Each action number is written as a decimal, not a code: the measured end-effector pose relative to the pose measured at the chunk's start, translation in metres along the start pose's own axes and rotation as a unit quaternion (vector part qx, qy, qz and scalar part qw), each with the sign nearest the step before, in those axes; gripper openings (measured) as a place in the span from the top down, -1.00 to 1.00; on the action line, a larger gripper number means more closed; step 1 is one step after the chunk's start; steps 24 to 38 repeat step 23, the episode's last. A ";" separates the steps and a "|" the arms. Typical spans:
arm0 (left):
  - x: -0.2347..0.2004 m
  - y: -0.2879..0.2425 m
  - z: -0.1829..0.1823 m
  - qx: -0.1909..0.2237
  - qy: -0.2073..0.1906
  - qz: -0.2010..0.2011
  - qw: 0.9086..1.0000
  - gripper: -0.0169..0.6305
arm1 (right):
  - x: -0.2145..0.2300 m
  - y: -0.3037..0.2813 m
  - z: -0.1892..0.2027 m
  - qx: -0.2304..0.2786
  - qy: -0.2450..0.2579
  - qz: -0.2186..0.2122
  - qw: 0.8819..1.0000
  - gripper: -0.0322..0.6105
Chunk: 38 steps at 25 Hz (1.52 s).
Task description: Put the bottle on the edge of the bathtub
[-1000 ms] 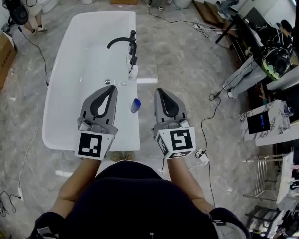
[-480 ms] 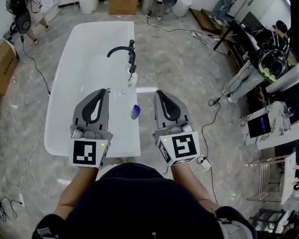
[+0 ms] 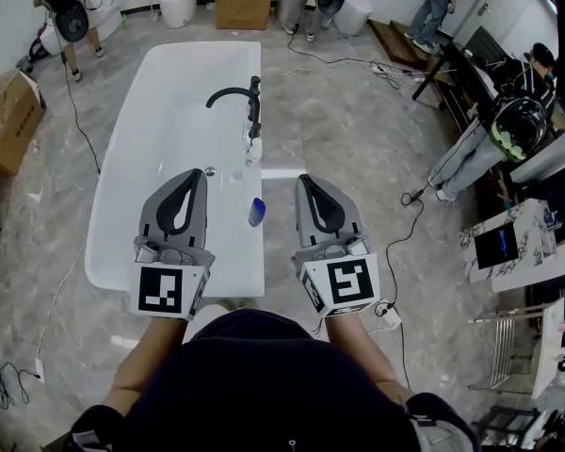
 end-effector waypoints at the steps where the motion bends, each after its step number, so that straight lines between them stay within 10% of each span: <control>1: 0.003 0.001 0.001 0.001 0.001 0.000 1.000 0.94 | 0.001 0.002 0.002 0.001 -0.001 0.000 1.000 0.89; 38: 0.029 0.008 0.015 0.002 -0.019 0.026 0.999 0.94 | 0.007 0.016 0.021 0.019 -0.017 0.000 1.000 0.89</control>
Point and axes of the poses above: the fingertips, and each gripper's own axes: y backward along the fingers, x to its right, z out of its underside, the point moved 6 cm from there along y, backward along the fingers, and after that the axes turned 12 degrees about -z, right-handed, at the moved point
